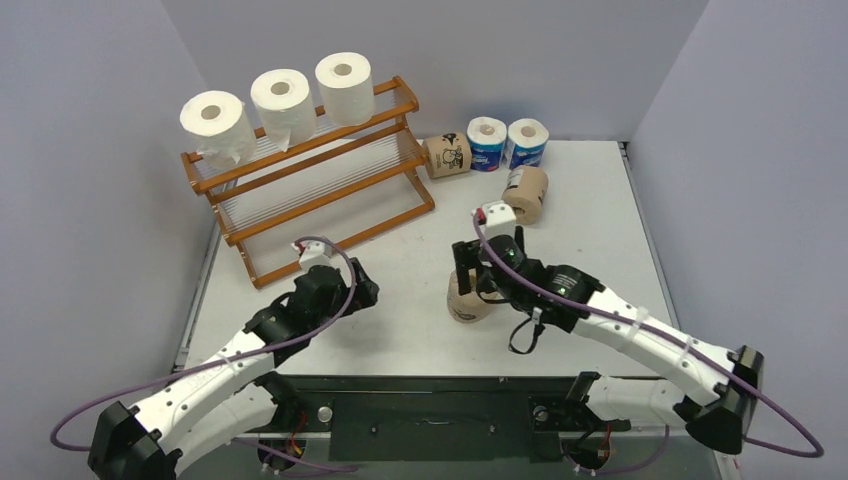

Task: Place and organize the paper towels onto the shelf
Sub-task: Pick up the paper towel from the center of the board.

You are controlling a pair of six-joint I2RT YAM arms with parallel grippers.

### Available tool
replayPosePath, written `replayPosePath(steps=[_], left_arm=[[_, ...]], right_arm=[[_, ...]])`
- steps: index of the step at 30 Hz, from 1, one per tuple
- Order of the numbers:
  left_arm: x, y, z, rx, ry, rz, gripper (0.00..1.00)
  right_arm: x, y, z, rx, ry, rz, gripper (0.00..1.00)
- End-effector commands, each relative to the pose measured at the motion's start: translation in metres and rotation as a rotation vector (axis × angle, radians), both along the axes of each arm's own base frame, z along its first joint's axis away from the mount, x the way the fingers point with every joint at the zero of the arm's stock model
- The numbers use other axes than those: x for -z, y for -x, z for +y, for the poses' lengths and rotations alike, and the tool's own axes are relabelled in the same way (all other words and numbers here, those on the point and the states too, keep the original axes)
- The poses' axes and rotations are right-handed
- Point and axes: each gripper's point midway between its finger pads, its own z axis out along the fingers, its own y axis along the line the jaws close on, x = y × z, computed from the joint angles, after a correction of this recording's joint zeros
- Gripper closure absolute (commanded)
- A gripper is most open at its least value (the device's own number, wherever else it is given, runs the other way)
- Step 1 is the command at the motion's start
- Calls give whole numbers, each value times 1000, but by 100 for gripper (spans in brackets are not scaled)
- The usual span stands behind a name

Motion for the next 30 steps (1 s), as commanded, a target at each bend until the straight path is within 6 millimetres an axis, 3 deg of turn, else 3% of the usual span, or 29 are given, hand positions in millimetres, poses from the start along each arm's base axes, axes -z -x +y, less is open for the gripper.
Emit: replayPosePath(steps=[1, 2, 3, 7, 8, 9, 16, 21, 27, 30], left_arm=[[-33, -22, -5, -70, 3, -13, 4], [-28, -24, -10, -55, -10, 21, 4], [-36, -26, -19, -30, 4, 27, 4], [-44, -31, -59, 127, 53, 69, 4], [-46, -35, -70, 155, 77, 58, 4], [-46, -32, -81, 201, 103, 70, 4], [-68, -38, -137, 323, 160, 24, 3], [-55, -35, -170, 384, 113, 59, 3], [-53, -36, -198, 431, 78, 62, 2], [-41, -37, -206, 446, 34, 89, 0]], right_arm=[[-21, -17, -48, 302, -127, -134, 22], [-25, -20, -59, 345, -175, -145, 22], [-23, -20, -67, 381, -227, -144, 21], [-3, -23, -97, 467, -371, -135, 22], [11, -20, -99, 465, -374, -119, 22], [7, -20, -100, 470, -408, -135, 23], [34, -13, -114, 528, -392, -127, 25], [37, -10, -121, 545, -380, -142, 26], [38, -6, -132, 564, -353, -162, 26], [40, -5, -134, 564, -341, -160, 26]])
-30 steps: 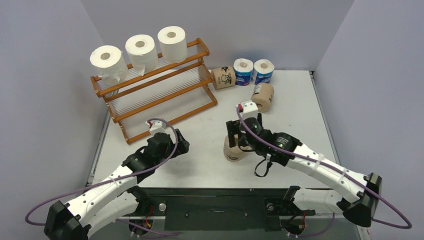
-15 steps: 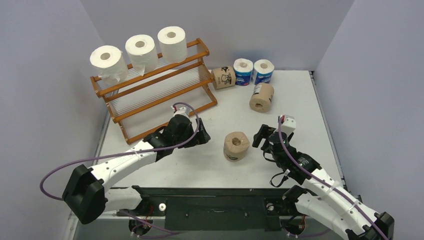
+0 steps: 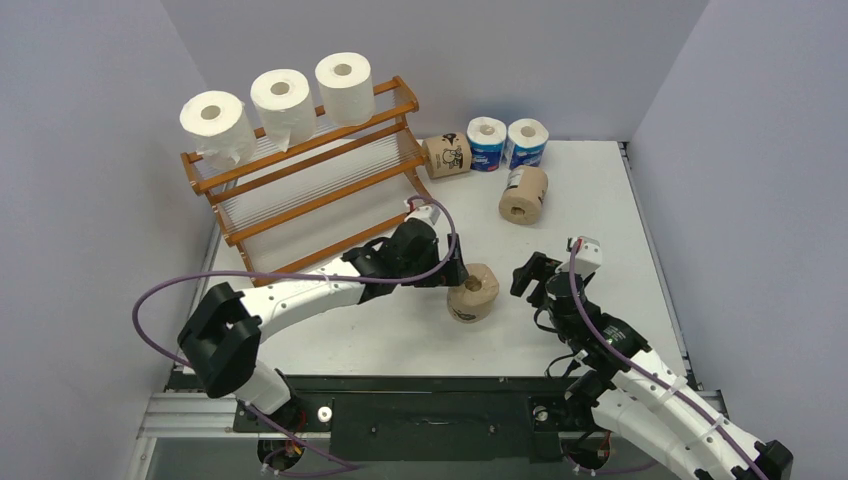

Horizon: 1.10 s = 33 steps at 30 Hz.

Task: Place and organize the paper towels onto the shelf
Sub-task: Pick up the paper towel from the center of the board.

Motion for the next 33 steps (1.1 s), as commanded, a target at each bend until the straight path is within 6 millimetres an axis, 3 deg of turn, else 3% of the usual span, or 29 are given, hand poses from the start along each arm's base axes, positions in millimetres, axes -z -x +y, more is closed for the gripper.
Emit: replayPosePath(steps=[1, 10, 17, 27, 33], left_arm=[[-14, -10, -20, 32, -6, -42, 0], [9, -9, -23, 48, -76, -15, 16], [16, -9, -25, 57, -123, -21, 25], [20, -7, -33, 72, -139, -20, 56], [12, -6, -29, 60, -134, -35, 68]], right_arm=[[-2, -2, -8, 34, 19, -22, 26], [-4, -3, -11, 43, 33, -24, 27], [0, -3, -10, 40, 36, -16, 27], [2, -3, -10, 42, 40, -15, 27], [-1, -4, -11, 45, 45, -23, 27]])
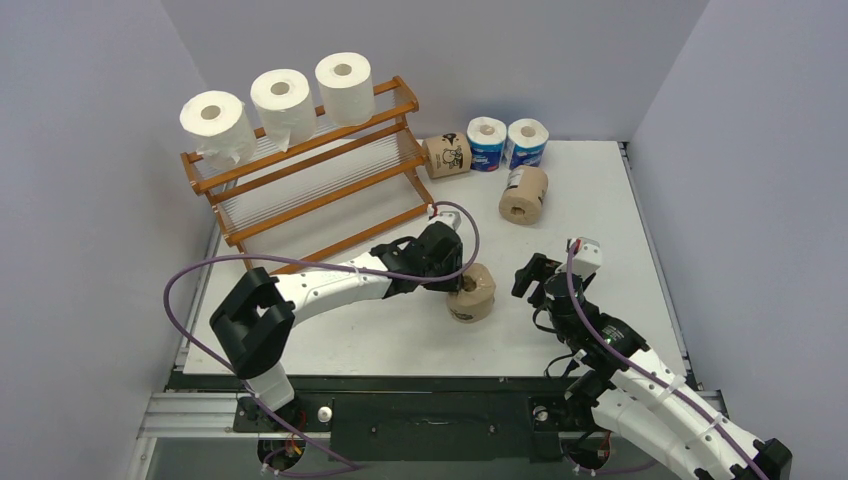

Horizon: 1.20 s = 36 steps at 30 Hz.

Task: Place and organize the paper towels onto the shelf
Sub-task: Pick up the paper towel from the center of the board, then place the paper towel on the shelf.

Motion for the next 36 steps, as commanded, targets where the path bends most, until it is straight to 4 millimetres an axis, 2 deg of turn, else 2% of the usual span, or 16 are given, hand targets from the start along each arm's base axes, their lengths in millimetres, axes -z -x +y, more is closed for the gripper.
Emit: replayPosePath(steps=[1, 4, 11, 16, 22, 24, 28, 29, 30, 31, 32, 33, 36], left_arm=[[-23, -6, -4, -11, 22, -49, 70], [-30, -6, 3, -21, 18, -59, 79], [-51, -10, 25, -78, 17, -110, 82], [-58, -17, 56, -163, 0, -126, 83], [-72, -53, 123, -337, 0, -145, 84], [-76, -66, 140, -382, -7, -154, 84], [-84, -92, 160, -453, -27, -179, 84], [-92, -99, 161, -463, -19, -194, 84], [-89, -107, 167, -487, -38, -195, 84], [-96, -114, 169, -502, -32, -209, 84], [-91, -123, 175, -525, -45, -201, 85], [-97, -129, 176, -536, -35, -211, 85], [-95, -151, 189, -591, -28, -205, 86]], right_arm=[[-6, -4, -5, 26, 18, -26, 27], [-8, -5, -6, 29, 18, -30, 28], [-13, -7, -5, 28, 18, -46, 28], [-15, -10, -4, 29, 18, -47, 28], [-14, -10, -3, 30, 13, -51, 29], [-14, -10, -3, 31, 14, -54, 29], [-12, -11, -4, 36, 11, -55, 29], [-13, -11, -4, 39, 7, -55, 29], [-13, -11, -3, 40, 6, -56, 30], [-13, -11, -4, 44, 1, -58, 30], [-14, -11, -3, 45, -3, -58, 30], [-14, -12, -3, 43, -4, -58, 30], [-17, -12, -2, 40, -3, -63, 30]])
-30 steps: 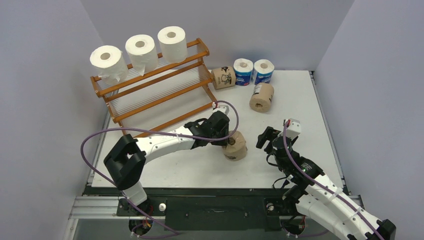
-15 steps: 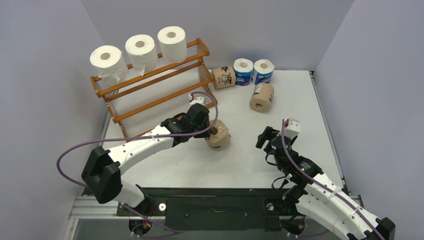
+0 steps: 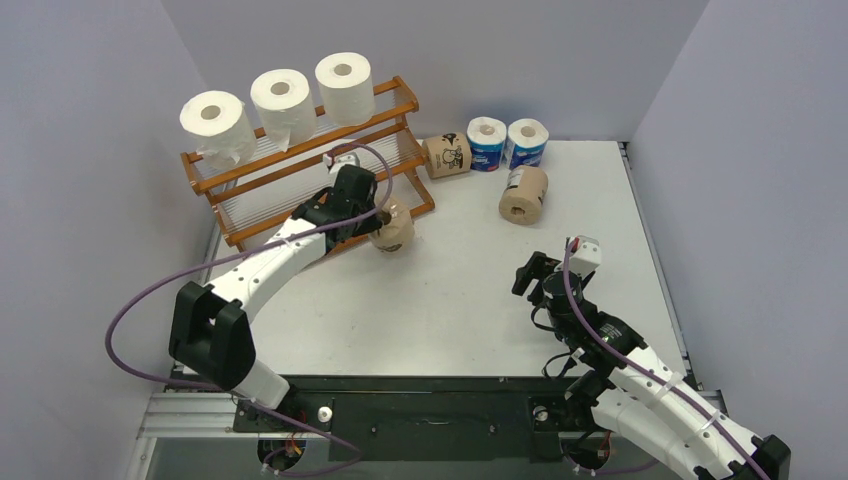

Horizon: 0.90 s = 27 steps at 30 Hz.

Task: Place and organize the paper towels onto the shelf
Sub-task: Place the paper towel on the shelf.

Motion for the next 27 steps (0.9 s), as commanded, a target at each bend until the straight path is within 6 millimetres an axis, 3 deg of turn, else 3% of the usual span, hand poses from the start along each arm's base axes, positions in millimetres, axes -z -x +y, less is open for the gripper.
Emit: replayPosePath(steps=[1, 5, 9, 15, 27], left_arm=[[-32, -44, 14, -85, 46, -104, 86], [-29, -57, 24, -117, 18, -93, 86], [-24, -55, 39, -150, -15, -69, 87], [-26, -31, 74, -223, -26, -58, 87], [-8, 10, 154, -378, -36, 14, 87]], right_arm=[[-16, -7, -1, 28, -20, -50, 30], [-17, -7, -2, 28, -17, -54, 30], [-15, -6, -4, 32, -20, -57, 30], [-18, -4, -3, 22, -30, -63, 30], [-17, -4, -1, 15, -34, -66, 31]])
